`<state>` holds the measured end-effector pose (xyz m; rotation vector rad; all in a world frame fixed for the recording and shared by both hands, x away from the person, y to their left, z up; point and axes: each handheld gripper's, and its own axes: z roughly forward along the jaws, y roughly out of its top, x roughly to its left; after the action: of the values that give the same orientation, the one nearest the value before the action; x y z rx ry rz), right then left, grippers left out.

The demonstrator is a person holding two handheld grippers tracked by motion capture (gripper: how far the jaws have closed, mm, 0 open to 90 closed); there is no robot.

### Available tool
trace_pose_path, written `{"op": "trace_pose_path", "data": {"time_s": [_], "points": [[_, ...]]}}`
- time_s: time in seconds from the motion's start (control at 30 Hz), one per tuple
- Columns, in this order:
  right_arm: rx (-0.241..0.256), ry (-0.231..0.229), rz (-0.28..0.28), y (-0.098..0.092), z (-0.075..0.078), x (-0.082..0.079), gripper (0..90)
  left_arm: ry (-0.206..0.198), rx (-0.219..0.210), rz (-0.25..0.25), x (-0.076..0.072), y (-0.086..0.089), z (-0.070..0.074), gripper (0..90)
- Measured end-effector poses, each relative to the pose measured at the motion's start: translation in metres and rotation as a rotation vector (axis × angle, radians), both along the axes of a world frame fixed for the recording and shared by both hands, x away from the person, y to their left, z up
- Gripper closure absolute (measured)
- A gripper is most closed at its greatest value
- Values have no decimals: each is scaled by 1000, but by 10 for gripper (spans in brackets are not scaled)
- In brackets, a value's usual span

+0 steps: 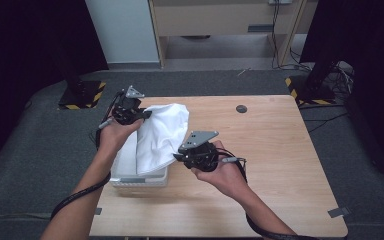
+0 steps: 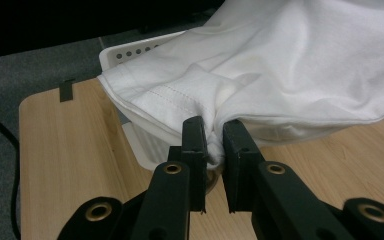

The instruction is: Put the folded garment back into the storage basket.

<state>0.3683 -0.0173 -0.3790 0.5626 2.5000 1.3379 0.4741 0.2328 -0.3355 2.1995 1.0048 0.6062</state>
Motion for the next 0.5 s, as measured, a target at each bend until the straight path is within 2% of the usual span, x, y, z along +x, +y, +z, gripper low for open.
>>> {"op": "trace_pose_path", "data": {"time_s": [0.5], "points": [[-3,9,-9,9,-7,2,816,5,15,-3,6,3,-6,797]]}}
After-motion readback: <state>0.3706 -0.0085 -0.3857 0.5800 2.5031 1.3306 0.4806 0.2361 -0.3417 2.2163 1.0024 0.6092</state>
